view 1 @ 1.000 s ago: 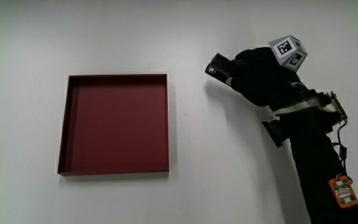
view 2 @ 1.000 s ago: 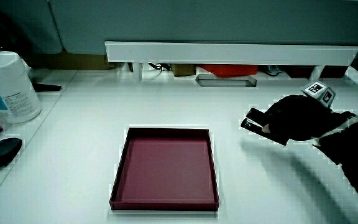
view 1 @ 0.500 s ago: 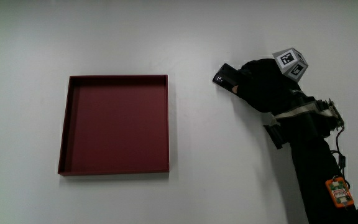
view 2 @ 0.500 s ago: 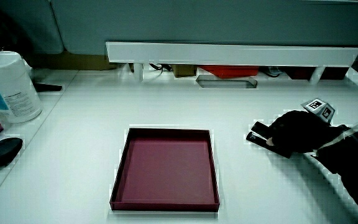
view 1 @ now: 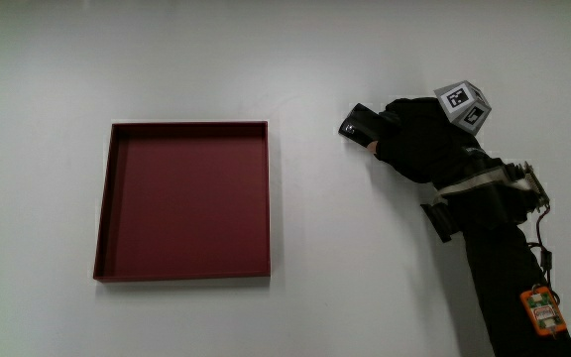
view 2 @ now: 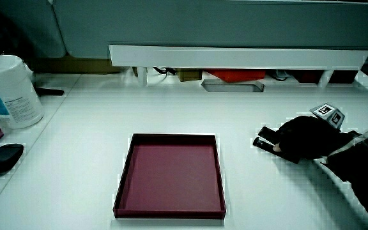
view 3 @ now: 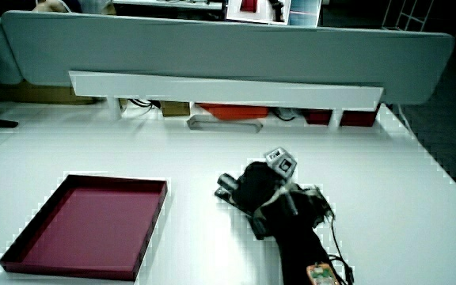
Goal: Place stapper on desk
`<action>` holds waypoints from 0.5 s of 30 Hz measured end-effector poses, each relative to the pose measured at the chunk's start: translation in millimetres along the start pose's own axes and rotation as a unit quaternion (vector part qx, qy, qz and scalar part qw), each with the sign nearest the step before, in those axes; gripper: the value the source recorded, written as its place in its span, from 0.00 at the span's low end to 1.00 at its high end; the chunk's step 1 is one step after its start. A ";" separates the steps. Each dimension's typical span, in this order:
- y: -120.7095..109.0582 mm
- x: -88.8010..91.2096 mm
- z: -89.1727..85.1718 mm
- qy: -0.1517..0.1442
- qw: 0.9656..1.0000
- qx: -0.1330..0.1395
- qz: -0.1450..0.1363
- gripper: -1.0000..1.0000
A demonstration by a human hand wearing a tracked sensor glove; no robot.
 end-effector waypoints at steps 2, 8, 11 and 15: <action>-5.2 -3.8 3.7 0.001 1.000 -0.001 0.004 0.18; -31.3 -31.4 19.8 -0.040 0.999 -0.031 0.020 0.05; -52.4 -48.2 27.6 -0.057 0.995 -0.077 0.006 0.00; -83.0 -72.2 36.0 -0.095 0.991 -0.084 0.043 0.00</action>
